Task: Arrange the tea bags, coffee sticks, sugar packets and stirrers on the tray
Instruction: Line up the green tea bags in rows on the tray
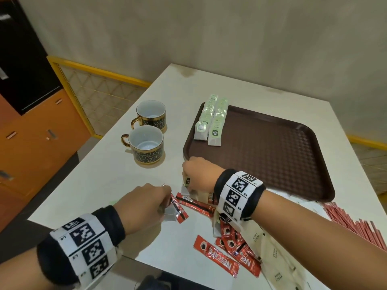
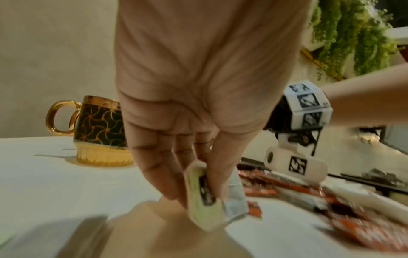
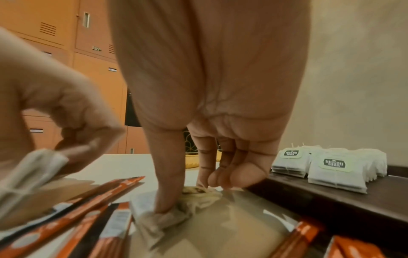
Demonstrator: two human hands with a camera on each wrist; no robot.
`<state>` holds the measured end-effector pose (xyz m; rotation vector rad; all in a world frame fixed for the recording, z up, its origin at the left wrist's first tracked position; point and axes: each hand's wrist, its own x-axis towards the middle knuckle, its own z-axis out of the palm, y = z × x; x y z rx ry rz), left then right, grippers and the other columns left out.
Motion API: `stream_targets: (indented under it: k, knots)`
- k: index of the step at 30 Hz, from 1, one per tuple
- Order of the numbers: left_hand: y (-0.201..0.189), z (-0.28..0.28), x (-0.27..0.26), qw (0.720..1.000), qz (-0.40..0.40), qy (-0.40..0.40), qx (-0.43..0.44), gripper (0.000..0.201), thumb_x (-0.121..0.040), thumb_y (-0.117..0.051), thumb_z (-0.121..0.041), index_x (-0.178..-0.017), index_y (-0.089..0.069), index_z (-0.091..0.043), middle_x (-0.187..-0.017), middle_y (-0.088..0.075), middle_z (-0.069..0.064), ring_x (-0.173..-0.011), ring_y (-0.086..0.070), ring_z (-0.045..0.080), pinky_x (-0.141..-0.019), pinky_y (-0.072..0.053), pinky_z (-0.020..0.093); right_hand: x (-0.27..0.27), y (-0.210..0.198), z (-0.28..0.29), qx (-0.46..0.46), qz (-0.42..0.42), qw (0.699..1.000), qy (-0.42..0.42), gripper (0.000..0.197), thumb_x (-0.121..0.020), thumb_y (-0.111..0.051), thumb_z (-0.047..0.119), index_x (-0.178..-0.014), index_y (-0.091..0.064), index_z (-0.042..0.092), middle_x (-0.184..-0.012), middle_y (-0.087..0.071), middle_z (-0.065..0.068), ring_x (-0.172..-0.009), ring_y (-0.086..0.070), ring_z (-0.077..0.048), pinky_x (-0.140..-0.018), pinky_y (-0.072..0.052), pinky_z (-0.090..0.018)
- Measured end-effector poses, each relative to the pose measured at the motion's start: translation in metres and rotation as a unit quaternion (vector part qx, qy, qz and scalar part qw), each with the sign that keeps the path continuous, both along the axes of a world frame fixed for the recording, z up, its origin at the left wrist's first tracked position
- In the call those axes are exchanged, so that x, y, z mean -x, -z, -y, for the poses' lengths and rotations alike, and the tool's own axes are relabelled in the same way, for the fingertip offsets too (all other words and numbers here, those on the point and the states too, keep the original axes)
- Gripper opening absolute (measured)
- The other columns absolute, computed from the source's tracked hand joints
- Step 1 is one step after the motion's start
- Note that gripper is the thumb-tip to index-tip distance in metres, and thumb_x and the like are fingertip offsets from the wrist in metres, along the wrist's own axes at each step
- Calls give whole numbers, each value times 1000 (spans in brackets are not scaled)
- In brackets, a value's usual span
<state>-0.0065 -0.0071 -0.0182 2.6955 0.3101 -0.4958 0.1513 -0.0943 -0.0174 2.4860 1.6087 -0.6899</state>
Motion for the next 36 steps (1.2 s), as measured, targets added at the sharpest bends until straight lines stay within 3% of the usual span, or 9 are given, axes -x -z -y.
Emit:
stream_targets:
  k: [5,8,13,20,23,26,29,32,36]
  knots:
    - [-21,-12,-20,993,103,-32,43,30,-87,-57,-8,-87,-53,-38,-85,-63,-10,-79,-59,6,-67,-46,17,-1,6,8,-48,-45,998,8,36,-84,-69,10,-113,-49,5,-110,-53,-16,-97,-57,-33,-71,-45,-36]
    - [-40,-18,-39,982,161,-78,68,36,-89,-52,0,-89,-64,-34,-92,-66,-4,-83,-61,10,-73,-49,21,-7,1,16,-79,-78,993,37,39,-78,-74,10,-107,-49,11,-101,-59,-12,-86,-60,-32,-71,-54,-41]
    - [-73,-31,-86,957,248,-140,62,36,-88,-53,3,-113,-63,-21,-93,-59,1,-83,-55,19,-63,-41,24,-44,-26,36,-187,-136,965,127,36,-73,-80,7,-96,-54,16,-92,-57,2,-80,-54,-17,-60,-44,-23]
    - [-62,-27,-179,987,136,-84,-27,30,-87,-55,-4,-114,-65,-14,-118,-63,9,-104,-59,27,-78,-43,27,-119,-38,47,-232,-147,925,263,34,-74,-80,1,-98,-59,12,-105,-59,-8,-74,-61,-13,-47,-46,-9]
    - [-51,-24,-204,993,74,-76,-43,30,-89,-52,-4,-115,-65,-11,-122,-62,11,-108,-59,29,-80,-44,29,-134,-23,38,-200,-164,929,265,21,-82,-71,-3,-98,-64,8,-108,-62,-12,-80,-70,-23,-64,-60,-23]
    - [-43,-24,-218,994,29,-74,-74,28,-88,-54,-3,-113,-65,-11,-120,-61,11,-108,-60,30,-77,-45,28,-141,-16,25,-178,-177,937,244,20,-84,-66,-6,-98,-66,9,-99,-59,-9,-89,-71,-33,-78,-61,-40]
    - [-35,-26,-229,992,3,-78,-99,29,-88,-54,-2,-114,-66,-8,-119,-63,12,-107,-61,29,-81,-48,30,-147,-14,13,-155,-146,951,225,29,-82,-68,-5,-111,-66,2,-89,-55,-3,-79,-67,-26,-79,-60,-37]
    - [-29,-27,-238,989,-6,-86,-117,30,-88,-54,-2,-117,-64,-7,-119,-62,12,-106,-61,29,-85,-49,31,-152,-11,3,-148,-86,965,199,29,-78,-75,2,-107,-67,2,-92,-58,-5,-80,-57,-19,-75,-52,-29]
    - [-26,-28,-244,989,4,-80,-125,28,-86,-56,-1,-112,-65,-6,-116,-61,13,-103,-62,30,-84,-50,31,-156,-5,-5,-153,-58,967,195,25,-75,-78,5,-96,-65,4,-96,-63,-9,-86,-57,-22,-72,-45,-29]
